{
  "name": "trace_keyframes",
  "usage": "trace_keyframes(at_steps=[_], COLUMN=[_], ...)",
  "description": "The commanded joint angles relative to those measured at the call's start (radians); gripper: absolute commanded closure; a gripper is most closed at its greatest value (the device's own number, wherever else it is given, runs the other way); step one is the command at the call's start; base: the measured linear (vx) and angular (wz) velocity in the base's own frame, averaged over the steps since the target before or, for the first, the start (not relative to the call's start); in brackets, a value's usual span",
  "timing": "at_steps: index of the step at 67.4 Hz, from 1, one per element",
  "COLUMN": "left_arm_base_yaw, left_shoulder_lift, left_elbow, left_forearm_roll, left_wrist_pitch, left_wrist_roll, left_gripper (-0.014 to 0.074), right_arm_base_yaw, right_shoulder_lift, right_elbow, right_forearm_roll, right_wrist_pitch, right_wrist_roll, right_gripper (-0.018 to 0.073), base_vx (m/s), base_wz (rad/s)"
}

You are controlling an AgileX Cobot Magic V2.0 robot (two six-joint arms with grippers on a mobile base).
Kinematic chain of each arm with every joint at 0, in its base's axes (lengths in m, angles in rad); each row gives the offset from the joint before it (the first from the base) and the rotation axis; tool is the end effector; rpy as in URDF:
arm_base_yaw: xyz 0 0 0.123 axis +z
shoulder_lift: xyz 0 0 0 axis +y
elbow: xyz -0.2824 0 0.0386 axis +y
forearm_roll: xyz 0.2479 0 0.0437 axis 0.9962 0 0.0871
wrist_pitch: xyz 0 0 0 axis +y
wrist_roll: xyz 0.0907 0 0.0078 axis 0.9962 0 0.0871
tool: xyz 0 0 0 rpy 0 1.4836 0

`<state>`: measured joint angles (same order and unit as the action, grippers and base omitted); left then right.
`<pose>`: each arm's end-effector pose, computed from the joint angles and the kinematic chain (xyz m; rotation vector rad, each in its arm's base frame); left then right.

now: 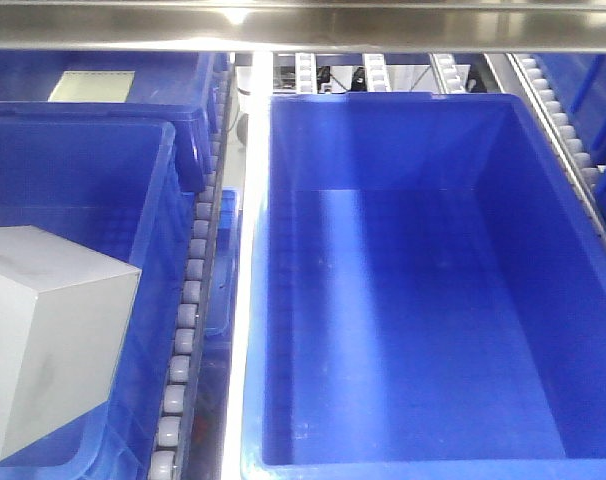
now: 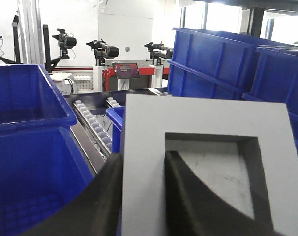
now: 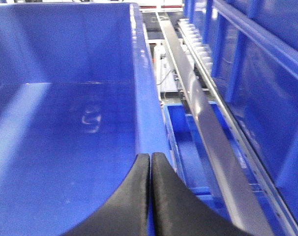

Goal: Sort gray base to blue bin
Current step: 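Stop beside the open blue bin, holding the block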

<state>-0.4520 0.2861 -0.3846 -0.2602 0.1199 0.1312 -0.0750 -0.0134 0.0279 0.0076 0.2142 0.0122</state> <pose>0.0646 -0.0345 0.3138 0.2706 1.4963 -0.4880 0.0556 -0.0040 0.1849 0.0798 1.7106 -0.0397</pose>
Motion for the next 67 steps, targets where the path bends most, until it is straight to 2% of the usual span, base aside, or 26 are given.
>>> trace_keyframes(at_steps=[1, 67], left_arm_base_yaw=[-0.004, -0.004], left_shoulder_lift=[0.006, 0.006], left_elbow=[-0.035, -0.035], left_forearm_roll=[-0.010, -0.011], left_wrist_pitch=[-0.105, -0.106], left_wrist_roll=[-0.006, -0.006], left_gripper=[0.0603, 0.0603], right_arm_base_yaw=[-0.005, -0.005], right_shoulder_lift=[-0.009, -0.009], right_elbow=[0.002, 0.002], right_forearm_roll=[-0.008, -0.008], right_wrist_pitch=[-0.067, -0.067], right_wrist_roll=[-0.012, -0.012], right_gripper=[0.0564, 0.0564], base_vx=[0.03, 0.00], base_wz=[0.11, 0.01])
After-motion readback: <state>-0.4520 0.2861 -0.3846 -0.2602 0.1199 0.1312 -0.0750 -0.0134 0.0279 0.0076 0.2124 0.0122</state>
